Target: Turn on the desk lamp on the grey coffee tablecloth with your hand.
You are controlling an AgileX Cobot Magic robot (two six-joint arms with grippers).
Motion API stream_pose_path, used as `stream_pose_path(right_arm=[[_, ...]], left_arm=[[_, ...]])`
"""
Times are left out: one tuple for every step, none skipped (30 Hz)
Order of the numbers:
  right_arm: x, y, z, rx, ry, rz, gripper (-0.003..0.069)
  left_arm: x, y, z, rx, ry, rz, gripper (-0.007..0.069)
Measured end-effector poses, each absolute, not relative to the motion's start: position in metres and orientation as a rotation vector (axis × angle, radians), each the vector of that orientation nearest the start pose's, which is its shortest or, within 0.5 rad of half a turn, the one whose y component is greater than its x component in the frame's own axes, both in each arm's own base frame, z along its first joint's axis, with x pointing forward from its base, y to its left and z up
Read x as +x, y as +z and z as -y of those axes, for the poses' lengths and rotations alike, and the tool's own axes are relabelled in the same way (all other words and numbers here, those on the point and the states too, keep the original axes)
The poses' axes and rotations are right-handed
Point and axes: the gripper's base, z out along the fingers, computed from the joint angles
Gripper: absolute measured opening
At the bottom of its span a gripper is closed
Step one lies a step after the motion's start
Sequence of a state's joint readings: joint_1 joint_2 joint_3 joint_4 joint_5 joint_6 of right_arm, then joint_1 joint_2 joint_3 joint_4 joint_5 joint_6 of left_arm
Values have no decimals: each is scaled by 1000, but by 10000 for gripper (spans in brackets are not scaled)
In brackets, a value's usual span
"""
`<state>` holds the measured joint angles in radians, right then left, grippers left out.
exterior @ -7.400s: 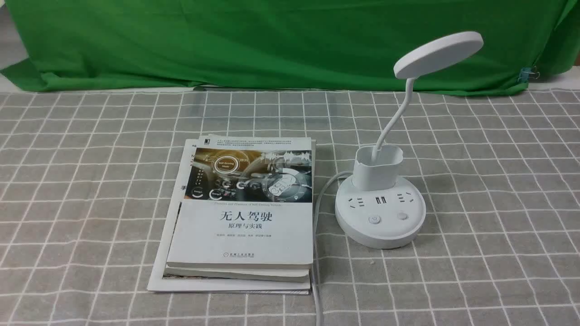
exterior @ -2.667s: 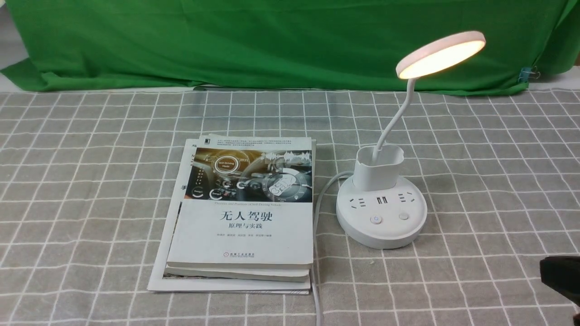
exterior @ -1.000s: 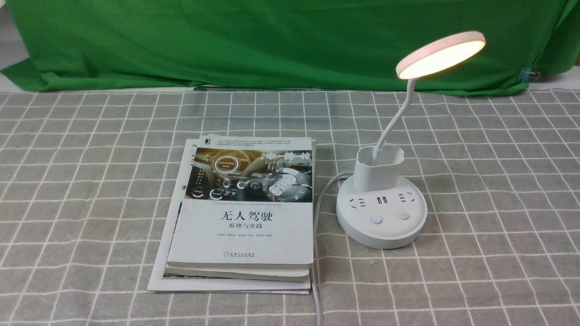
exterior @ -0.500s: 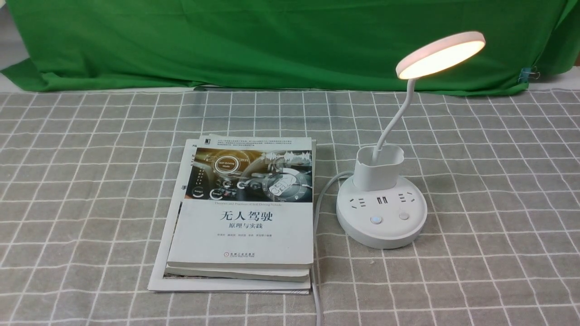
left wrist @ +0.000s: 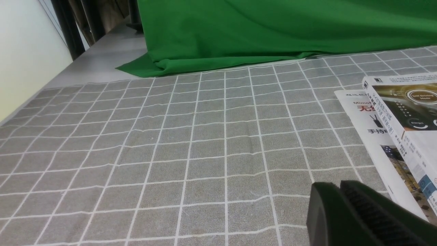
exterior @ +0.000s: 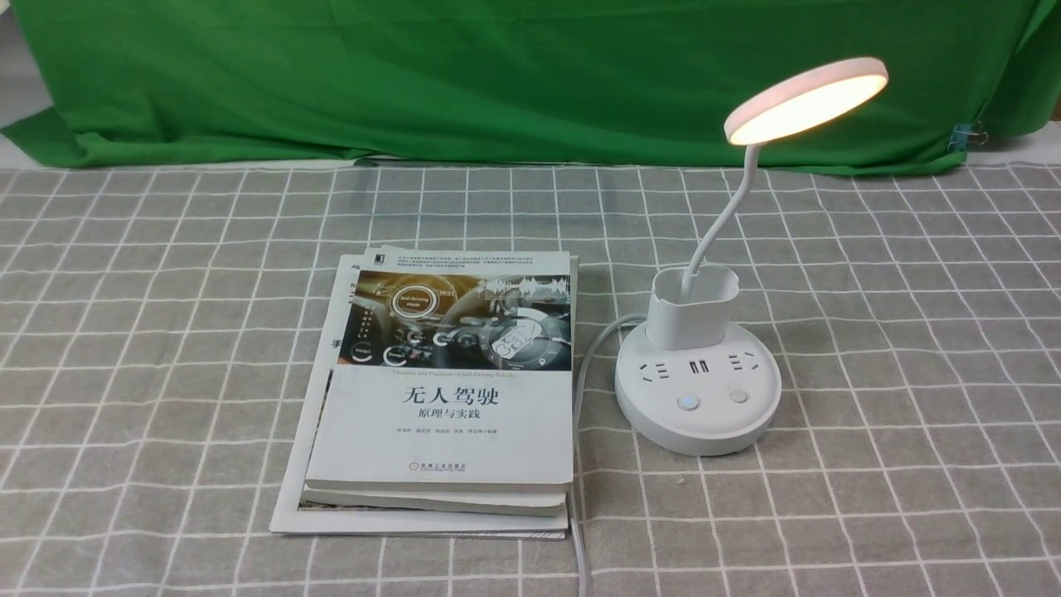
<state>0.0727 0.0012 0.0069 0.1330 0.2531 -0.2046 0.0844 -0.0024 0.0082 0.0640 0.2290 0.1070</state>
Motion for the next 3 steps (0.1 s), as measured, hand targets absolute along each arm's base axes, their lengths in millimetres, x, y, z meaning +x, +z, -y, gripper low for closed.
stream_pose_path(right_arm=[[55, 188, -7, -153, 27, -1736, 141], [55, 188, -7, -153, 27, -1736, 142], [55, 188, -7, -153, 27, -1736, 145]], left_arm=[[55, 190, -6, 62, 200, -1721, 19], [55, 190, -6, 62, 200, -1721, 19], [55, 190, -6, 62, 200, -1721, 19]])
